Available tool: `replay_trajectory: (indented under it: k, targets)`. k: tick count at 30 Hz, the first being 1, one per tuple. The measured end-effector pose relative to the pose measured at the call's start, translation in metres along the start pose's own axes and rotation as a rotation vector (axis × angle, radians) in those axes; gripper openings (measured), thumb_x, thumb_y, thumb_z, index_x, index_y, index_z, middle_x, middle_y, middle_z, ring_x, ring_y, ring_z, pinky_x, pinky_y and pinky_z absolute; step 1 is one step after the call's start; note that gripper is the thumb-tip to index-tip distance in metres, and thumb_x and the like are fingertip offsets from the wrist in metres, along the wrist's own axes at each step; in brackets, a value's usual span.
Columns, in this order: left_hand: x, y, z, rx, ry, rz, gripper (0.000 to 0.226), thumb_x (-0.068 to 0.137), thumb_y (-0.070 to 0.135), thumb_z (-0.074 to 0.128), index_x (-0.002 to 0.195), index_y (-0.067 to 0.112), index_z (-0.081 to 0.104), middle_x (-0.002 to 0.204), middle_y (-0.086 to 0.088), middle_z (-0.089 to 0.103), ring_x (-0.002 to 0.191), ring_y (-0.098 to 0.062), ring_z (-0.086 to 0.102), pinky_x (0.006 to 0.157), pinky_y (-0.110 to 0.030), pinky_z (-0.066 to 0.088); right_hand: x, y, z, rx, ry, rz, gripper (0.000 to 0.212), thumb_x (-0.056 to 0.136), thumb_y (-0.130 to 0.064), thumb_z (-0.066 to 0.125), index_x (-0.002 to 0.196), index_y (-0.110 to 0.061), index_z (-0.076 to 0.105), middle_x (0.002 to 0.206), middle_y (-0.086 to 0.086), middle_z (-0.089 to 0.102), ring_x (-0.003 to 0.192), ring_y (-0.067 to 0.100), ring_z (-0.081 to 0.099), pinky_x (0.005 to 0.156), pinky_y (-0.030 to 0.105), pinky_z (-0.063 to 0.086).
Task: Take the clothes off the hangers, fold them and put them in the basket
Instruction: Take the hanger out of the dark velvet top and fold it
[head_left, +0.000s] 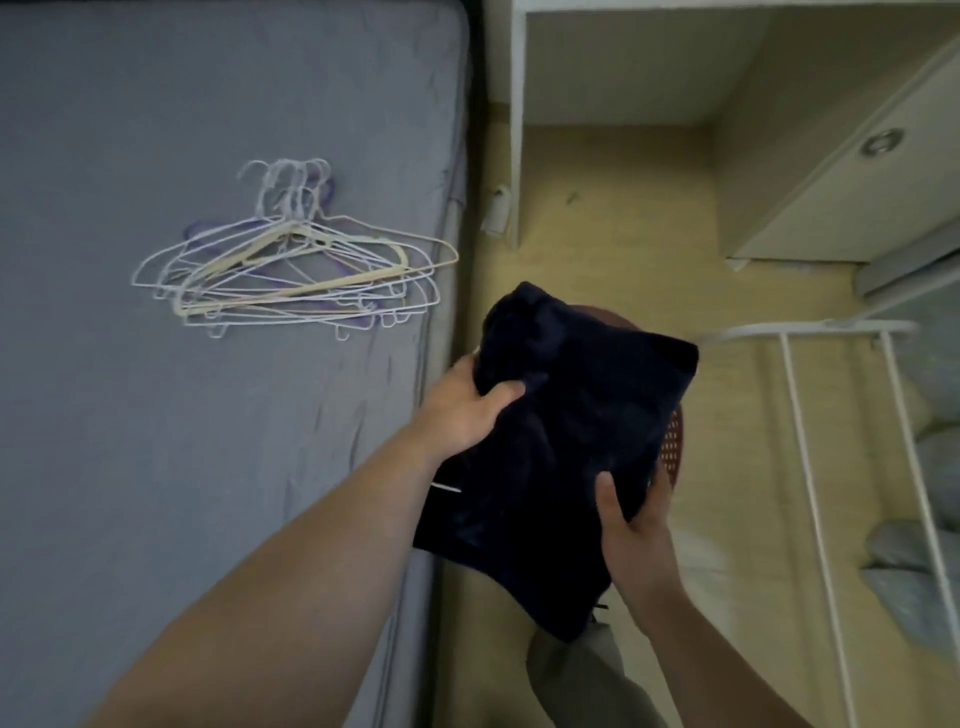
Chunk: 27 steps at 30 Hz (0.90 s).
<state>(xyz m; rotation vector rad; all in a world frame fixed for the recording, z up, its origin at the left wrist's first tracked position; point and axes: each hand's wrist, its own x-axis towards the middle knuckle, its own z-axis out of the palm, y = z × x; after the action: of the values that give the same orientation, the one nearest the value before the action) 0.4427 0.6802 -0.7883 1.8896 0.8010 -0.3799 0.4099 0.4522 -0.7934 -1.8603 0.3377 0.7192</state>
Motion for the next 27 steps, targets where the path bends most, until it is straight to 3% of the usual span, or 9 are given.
replay_trajectory:
  k: [3, 6, 9, 12, 14, 16, 19, 22, 27]
  targets:
    - [0.058, -0.007, 0.033, 0.146, -0.077, 0.037, 0.057, 0.089, 0.052, 0.062, 0.141, 0.032, 0.046, 0.115, 0.013, 0.062, 0.105, -0.012, 0.056, 0.088, -0.024, 0.039, 0.043, 0.021, 0.002, -0.057, 0.095, 0.017, 0.066, 0.096, -0.053, 0.049, 0.15, -0.048, 0.011, 0.146, -0.013, 0.045, 0.126, 0.015, 0.05, 0.105, 0.045, 0.047]
    - [0.102, -0.033, 0.062, 0.389, -0.126, 0.04, 0.073, 0.088, 0.063, 0.056, 0.147, 0.024, 0.037, 0.135, -0.002, 0.058, 0.122, -0.025, 0.056, 0.101, -0.034, 0.044, 0.084, 0.043, 0.009, -0.265, 0.128, 0.117, 0.072, 0.098, -0.047, 0.047, 0.154, -0.037, 0.004, 0.154, 0.001, 0.032, 0.135, 0.026, 0.043, 0.106, 0.048, 0.045]
    - [0.109, -0.042, 0.082, 0.718, -0.095, 0.024, 0.085, 0.094, 0.056, 0.049, 0.156, 0.015, 0.006, 0.16, -0.012, 0.018, 0.137, -0.033, 0.039, 0.106, -0.043, 0.041, 0.11, 0.041, 0.014, -0.662, 0.108, 0.15, 0.087, 0.093, -0.034, 0.051, 0.154, -0.028, -0.009, 0.161, 0.011, 0.006, 0.143, 0.036, 0.027, 0.111, 0.05, 0.037]
    - [0.094, -0.023, 0.095, 0.921, 0.062, 0.435, 0.084, 0.086, 0.031, 0.049, 0.156, 0.025, 0.003, 0.164, -0.012, -0.006, 0.147, -0.039, 0.016, 0.115, -0.057, 0.026, 0.124, 0.021, 0.012, -0.947, 0.114, -0.142, 0.103, 0.081, -0.034, 0.061, 0.156, -0.024, -0.009, 0.163, 0.013, -0.004, 0.148, 0.036, 0.011, 0.118, 0.05, 0.02]
    - [0.093, -0.006, 0.097, 1.111, 0.034, 0.674, 0.084, 0.084, 0.034, 0.047, 0.157, 0.029, 0.006, 0.164, -0.013, -0.01, 0.149, -0.041, -0.004, 0.113, -0.068, 0.009, 0.135, 0.008, 0.011, -1.054, 0.107, -0.272, 0.107, 0.077, -0.04, 0.065, 0.157, -0.025, -0.005, 0.163, 0.013, -0.004, 0.149, 0.038, 0.006, 0.12, 0.055, 0.015]
    - [0.097, 0.001, 0.098, 1.293, -0.076, 0.762, 0.087, 0.086, 0.043, 0.056, 0.158, 0.024, 0.009, 0.164, -0.011, -0.01, 0.149, -0.039, -0.013, 0.111, -0.071, 0.0, 0.145, -0.002, 0.013, -1.167, -0.01, -0.236, 0.11, 0.079, -0.05, 0.064, 0.156, -0.025, -0.01, 0.163, 0.012, -0.015, 0.149, 0.04, -0.005, 0.119, 0.06, 0.009]
    - [0.11, -0.011, 0.093, 1.406, -0.262, 0.625, 0.109, 0.081, 0.051, 0.064, 0.157, 0.021, -0.008, 0.162, -0.007, -0.024, 0.146, -0.037, -0.026, 0.112, -0.068, -0.006, 0.161, -0.007, 0.017, -1.312, -0.259, -0.12, 0.126, 0.076, -0.067, 0.065, 0.15, -0.027, -0.029, 0.153, 0.01, -0.041, 0.146, 0.04, -0.025, 0.116, 0.067, 0.008]
    - [0.134, -0.021, 0.078, 1.511, -0.46, 0.451, 0.135, 0.069, 0.049, 0.077, 0.151, 0.024, -0.028, 0.154, -0.003, -0.042, 0.142, -0.035, -0.034, 0.113, -0.066, -0.006, 0.182, -0.011, 0.02, -1.38, -0.422, -0.09, 0.141, 0.066, -0.073, 0.072, 0.145, -0.033, -0.037, 0.148, 0.007, -0.05, 0.144, 0.038, -0.031, 0.114, 0.069, 0.004]
    - [0.166, -0.033, 0.081, 1.612, -0.526, 0.387, 0.156, 0.057, 0.054, 0.088, 0.144, 0.026, -0.039, 0.149, -0.002, -0.048, 0.142, -0.033, -0.034, 0.115, -0.063, -0.008, 0.212, 0.003, 0.025, -1.41, -0.474, -0.074, 0.143, 0.061, -0.076, 0.073, 0.143, -0.039, -0.038, 0.145, 0.002, -0.054, 0.145, 0.034, -0.03, 0.116, 0.065, 0.004]
